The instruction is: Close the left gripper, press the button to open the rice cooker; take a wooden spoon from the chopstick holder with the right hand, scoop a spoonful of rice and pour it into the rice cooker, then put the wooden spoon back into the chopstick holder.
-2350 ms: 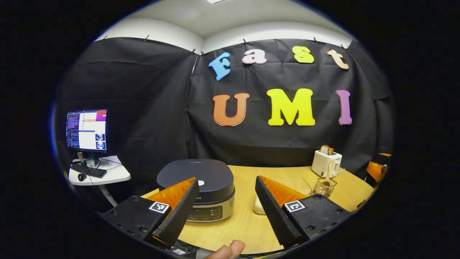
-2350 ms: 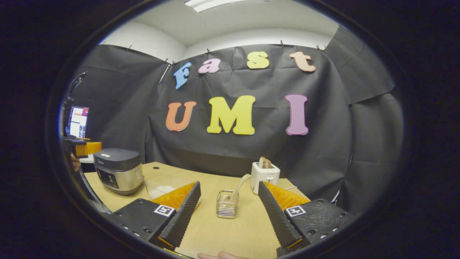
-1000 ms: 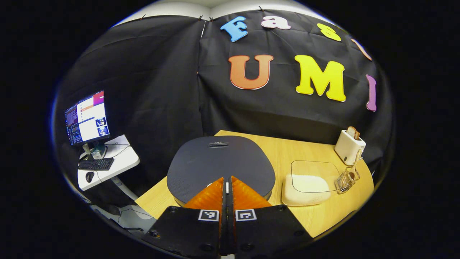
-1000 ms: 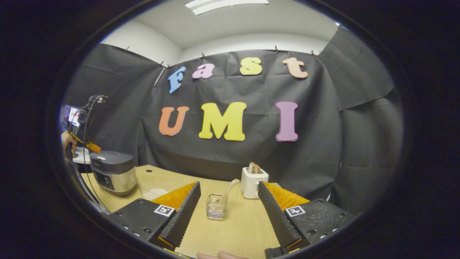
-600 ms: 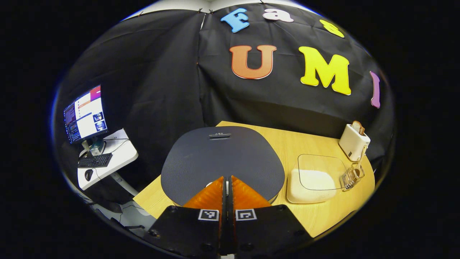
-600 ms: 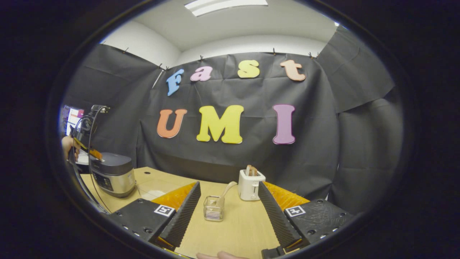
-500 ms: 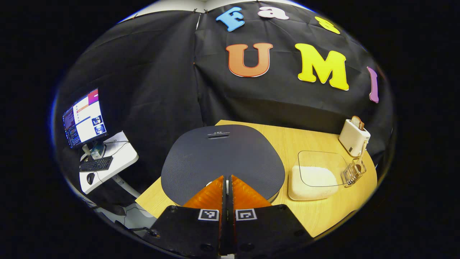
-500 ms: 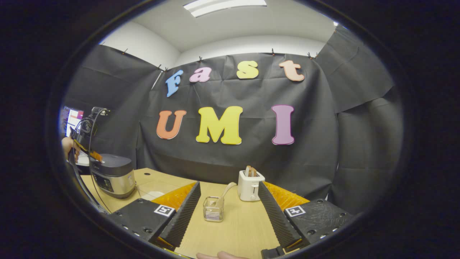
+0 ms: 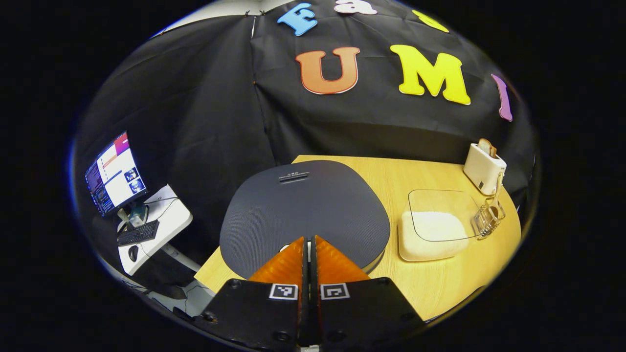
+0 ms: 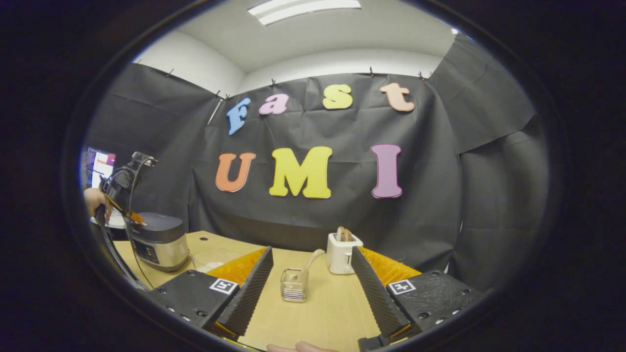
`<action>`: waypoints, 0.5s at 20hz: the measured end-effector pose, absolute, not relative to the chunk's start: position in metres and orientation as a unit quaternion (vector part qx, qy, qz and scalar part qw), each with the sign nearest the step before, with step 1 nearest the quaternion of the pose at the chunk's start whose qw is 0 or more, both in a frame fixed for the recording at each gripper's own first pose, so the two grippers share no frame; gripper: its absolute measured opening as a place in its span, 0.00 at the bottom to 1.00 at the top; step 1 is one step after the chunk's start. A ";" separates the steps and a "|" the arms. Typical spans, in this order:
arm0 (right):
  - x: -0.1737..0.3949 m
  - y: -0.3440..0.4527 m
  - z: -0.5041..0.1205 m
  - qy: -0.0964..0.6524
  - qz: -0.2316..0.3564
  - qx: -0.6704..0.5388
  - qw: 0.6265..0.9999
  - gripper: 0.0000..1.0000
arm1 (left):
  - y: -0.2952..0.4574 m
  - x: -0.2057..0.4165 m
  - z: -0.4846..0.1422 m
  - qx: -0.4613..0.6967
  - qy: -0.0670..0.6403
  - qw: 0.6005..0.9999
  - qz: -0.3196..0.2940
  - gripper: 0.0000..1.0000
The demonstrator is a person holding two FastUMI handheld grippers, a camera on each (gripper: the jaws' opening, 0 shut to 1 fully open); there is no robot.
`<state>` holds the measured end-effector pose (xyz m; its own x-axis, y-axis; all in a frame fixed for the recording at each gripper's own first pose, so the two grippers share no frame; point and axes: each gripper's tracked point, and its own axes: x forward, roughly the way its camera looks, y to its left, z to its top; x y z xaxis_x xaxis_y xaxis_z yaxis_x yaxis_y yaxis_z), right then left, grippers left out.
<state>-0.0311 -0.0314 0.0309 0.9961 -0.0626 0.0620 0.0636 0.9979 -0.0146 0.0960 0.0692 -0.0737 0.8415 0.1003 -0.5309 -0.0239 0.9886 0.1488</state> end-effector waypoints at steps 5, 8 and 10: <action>-0.029 -0.039 0.031 -0.030 -0.040 -0.005 0.999 0.95 | 0.070 0.103 -0.033 0.055 0.209 0.974 0.062 0.03; -0.026 -0.046 0.025 -0.020 -0.049 -0.001 0.999 0.96 | 0.068 0.094 0.019 0.059 0.128 0.986 0.089 0.02; -0.025 -0.050 0.027 -0.020 -0.055 0.001 0.998 0.96 | 0.054 0.082 0.042 0.043 0.105 0.991 0.078 0.03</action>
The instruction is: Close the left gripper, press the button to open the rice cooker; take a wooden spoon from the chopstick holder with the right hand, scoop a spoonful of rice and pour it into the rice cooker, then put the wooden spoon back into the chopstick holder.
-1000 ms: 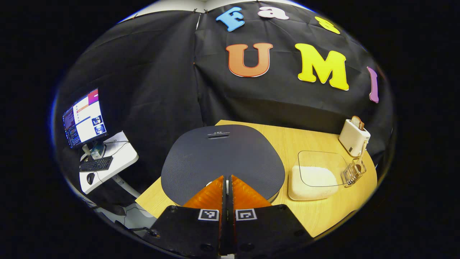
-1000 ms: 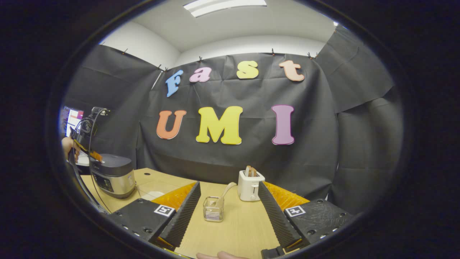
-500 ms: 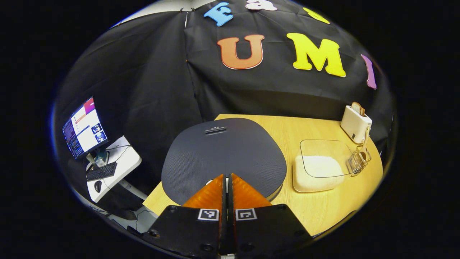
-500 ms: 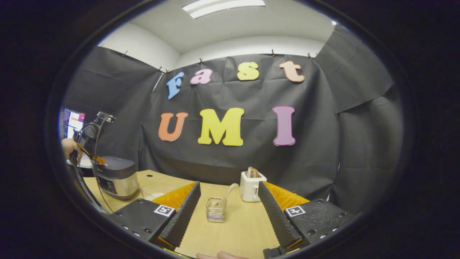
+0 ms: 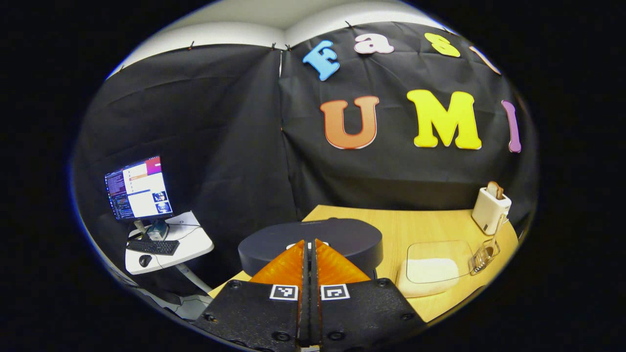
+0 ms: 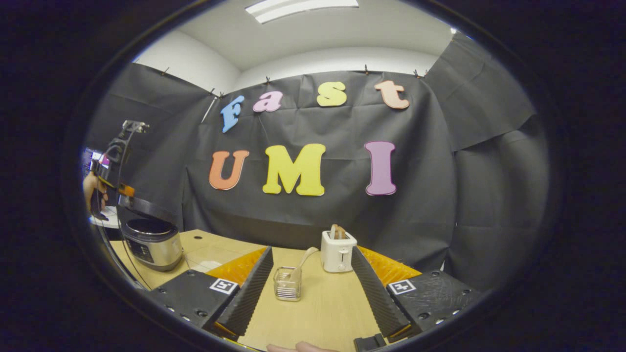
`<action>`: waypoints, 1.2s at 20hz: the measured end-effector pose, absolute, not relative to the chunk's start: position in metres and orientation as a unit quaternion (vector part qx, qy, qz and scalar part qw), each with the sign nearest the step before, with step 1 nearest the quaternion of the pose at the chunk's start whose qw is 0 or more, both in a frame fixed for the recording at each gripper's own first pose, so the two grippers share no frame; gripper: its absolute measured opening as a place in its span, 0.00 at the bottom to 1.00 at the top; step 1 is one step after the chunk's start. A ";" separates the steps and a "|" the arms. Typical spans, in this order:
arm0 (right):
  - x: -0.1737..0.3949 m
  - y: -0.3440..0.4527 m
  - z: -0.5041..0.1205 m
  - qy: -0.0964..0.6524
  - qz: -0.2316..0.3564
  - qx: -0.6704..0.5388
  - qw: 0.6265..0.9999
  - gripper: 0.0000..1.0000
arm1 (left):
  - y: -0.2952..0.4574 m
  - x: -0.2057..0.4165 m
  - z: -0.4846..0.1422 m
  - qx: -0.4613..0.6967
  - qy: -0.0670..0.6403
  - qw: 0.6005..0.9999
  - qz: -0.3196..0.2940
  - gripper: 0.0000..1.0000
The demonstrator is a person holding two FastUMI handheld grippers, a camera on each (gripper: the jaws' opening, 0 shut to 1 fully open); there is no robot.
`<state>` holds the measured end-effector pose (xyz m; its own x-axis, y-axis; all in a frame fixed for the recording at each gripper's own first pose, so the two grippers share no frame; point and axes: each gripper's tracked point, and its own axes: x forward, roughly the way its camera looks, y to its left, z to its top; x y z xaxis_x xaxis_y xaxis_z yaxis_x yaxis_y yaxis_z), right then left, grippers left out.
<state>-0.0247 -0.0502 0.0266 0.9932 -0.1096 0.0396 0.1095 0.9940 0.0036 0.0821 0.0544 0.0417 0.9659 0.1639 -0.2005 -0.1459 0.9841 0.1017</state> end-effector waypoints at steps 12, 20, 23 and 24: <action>0.001 -0.060 0.005 0.001 -0.080 0.006 0.997 0.96 | 0.001 0.027 0.038 0.043 0.018 0.998 0.032 0.99; 0.071 -0.035 -0.024 0.029 -0.045 0.001 0.999 0.96 | -0.020 0.009 -0.004 0.041 0.008 0.999 0.004 0.99; 0.106 -0.035 -0.029 0.044 -0.047 -0.017 0.998 0.96 | -0.020 0.006 -0.006 0.038 -0.003 0.999 -0.009 0.99; 0.118 -0.035 -0.030 0.047 -0.055 -0.022 0.997 0.96 | -0.021 0.008 -0.007 0.039 -0.010 0.999 -0.020 1.00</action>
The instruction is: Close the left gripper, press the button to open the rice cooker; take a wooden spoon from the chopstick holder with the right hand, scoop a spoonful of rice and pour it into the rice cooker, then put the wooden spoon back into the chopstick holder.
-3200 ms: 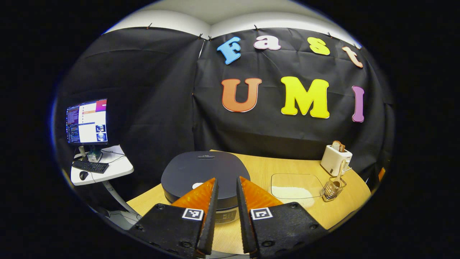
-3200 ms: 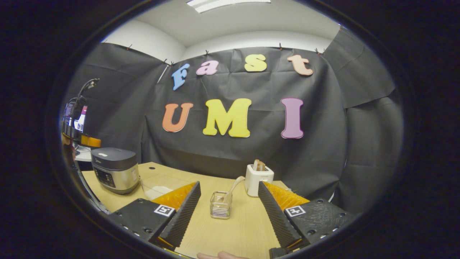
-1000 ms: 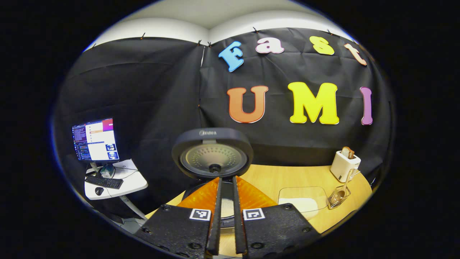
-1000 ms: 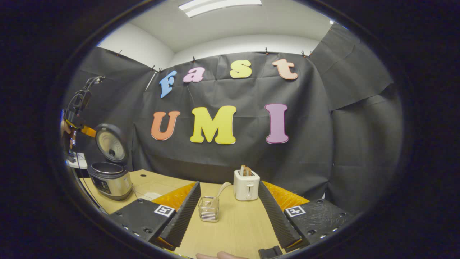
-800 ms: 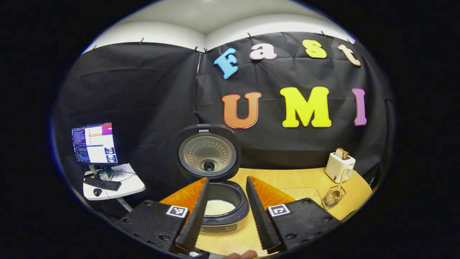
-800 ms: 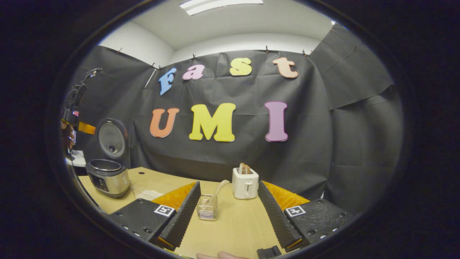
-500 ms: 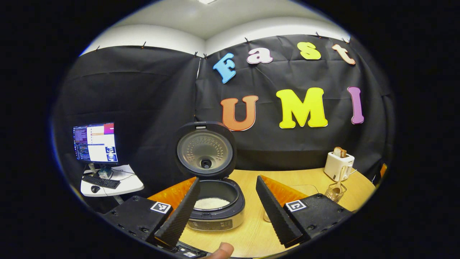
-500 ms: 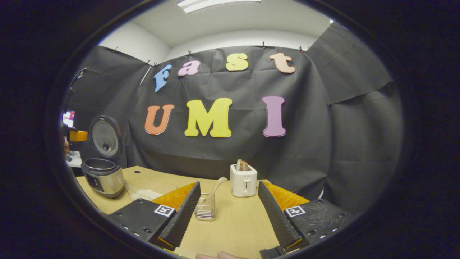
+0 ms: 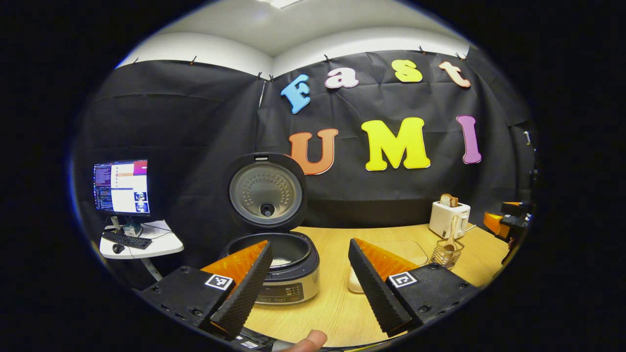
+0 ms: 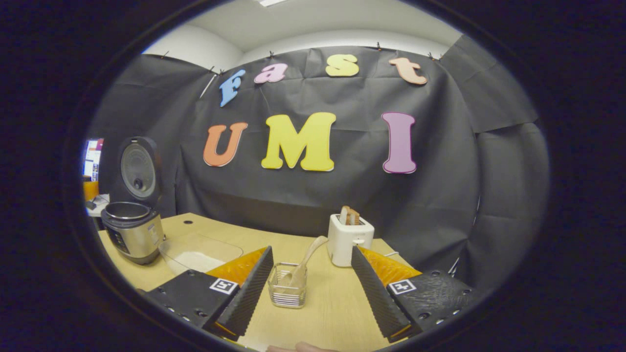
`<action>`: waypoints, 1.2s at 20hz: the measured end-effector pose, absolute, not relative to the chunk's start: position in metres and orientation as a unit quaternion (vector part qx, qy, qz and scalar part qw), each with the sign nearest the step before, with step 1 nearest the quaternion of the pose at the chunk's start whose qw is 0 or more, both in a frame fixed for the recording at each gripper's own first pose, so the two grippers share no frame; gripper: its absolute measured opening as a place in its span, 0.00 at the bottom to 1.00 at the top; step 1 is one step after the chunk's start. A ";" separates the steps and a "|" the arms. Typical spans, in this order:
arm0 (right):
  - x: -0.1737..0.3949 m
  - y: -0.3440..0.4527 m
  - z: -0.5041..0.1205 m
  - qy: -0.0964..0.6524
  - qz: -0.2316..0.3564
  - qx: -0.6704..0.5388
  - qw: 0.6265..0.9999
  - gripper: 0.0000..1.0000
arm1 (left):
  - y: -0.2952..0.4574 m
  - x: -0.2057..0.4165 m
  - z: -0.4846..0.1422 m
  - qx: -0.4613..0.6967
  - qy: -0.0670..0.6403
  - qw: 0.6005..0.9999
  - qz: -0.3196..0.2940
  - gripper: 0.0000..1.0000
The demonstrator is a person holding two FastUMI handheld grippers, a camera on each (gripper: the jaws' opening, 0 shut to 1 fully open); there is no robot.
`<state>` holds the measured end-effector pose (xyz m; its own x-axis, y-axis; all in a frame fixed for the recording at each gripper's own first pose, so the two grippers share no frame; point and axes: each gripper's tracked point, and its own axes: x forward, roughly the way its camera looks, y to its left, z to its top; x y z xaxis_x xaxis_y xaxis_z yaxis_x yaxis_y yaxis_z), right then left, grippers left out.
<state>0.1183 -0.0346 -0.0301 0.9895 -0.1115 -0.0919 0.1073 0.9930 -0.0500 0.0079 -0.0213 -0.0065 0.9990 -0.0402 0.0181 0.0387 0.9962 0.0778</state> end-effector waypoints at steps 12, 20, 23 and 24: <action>0.265 -0.039 -0.103 0.143 -0.123 -0.017 0.982 0.94 | 0.045 0.016 -0.010 0.006 0.003 1.000 0.015 1.00; 0.310 -0.041 -0.135 0.223 -0.101 0.058 0.968 0.93 | 0.055 0.024 -0.024 0.016 0.025 0.999 0.016 0.99; 0.316 -0.037 -0.148 0.258 -0.081 0.091 0.958 0.75 | 0.052 0.025 -0.023 0.023 0.022 0.999 0.014 0.99; 0.317 -0.037 -0.153 0.271 -0.077 0.100 0.954 0.80 | 0.052 0.025 -0.023 0.023 0.022 0.999 0.013 0.99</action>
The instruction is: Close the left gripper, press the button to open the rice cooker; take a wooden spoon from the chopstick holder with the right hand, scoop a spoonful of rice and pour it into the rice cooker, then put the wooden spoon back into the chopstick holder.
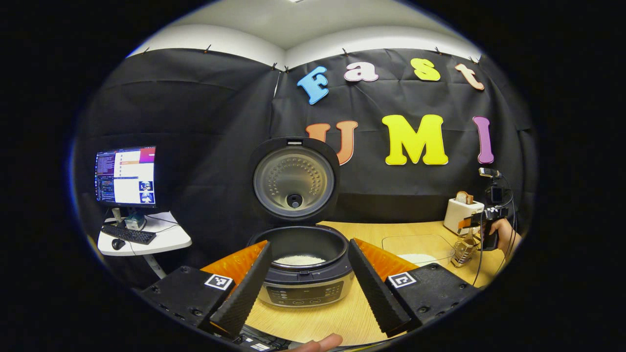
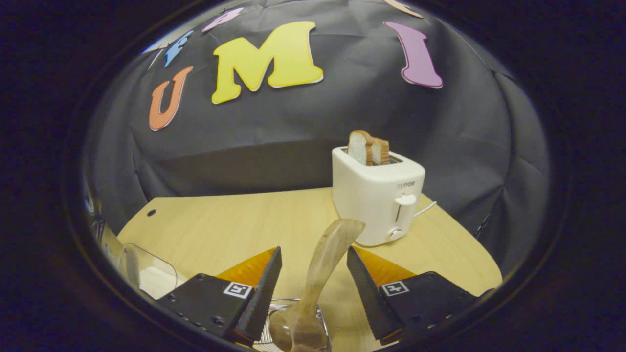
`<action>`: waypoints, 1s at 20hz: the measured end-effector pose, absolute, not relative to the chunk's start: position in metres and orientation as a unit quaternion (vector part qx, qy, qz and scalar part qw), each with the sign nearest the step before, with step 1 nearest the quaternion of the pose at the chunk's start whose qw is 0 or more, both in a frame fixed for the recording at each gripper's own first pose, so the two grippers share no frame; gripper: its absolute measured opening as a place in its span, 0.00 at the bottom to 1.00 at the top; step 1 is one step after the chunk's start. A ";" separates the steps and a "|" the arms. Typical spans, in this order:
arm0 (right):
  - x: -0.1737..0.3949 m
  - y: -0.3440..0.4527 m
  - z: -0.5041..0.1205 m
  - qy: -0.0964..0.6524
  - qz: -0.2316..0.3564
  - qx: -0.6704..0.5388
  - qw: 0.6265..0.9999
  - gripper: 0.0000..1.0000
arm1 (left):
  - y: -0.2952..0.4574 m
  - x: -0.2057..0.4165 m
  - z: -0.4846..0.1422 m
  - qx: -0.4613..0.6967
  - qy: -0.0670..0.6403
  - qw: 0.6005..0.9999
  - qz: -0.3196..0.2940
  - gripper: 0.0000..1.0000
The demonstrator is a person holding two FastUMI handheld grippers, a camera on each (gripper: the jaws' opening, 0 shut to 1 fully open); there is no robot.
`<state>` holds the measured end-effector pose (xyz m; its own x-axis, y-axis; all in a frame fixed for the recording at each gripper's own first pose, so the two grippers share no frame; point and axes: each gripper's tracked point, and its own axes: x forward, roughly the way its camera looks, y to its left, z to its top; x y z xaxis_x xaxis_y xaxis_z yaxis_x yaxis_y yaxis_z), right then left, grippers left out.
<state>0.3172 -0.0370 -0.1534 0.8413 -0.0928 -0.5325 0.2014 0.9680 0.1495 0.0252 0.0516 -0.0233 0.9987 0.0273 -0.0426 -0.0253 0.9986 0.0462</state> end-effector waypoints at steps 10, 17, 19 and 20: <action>0.311 -0.029 -0.158 0.304 -0.046 0.132 0.942 0.16 | 0.048 0.028 -0.027 0.027 0.025 0.999 0.011 0.99; 0.283 -0.012 -0.106 0.238 -0.034 0.046 0.970 0.11 | 0.049 0.024 -0.022 0.031 0.018 0.999 0.010 0.99; 0.275 -0.007 -0.075 0.203 -0.042 0.015 0.978 0.11 | 0.047 0.021 -0.019 0.027 0.013 1.000 0.006 0.99; 0.270 -0.008 -0.061 0.187 -0.052 0.005 0.981 0.11 | 0.047 0.020 -0.018 0.027 0.011 1.000 0.003 0.99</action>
<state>0.2700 -0.0081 -0.0605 0.9250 -0.0999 -0.3666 0.1033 0.9946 -0.0104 0.0202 0.0467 -0.0175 0.9997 0.0072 -0.0220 -0.0060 0.9985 0.0548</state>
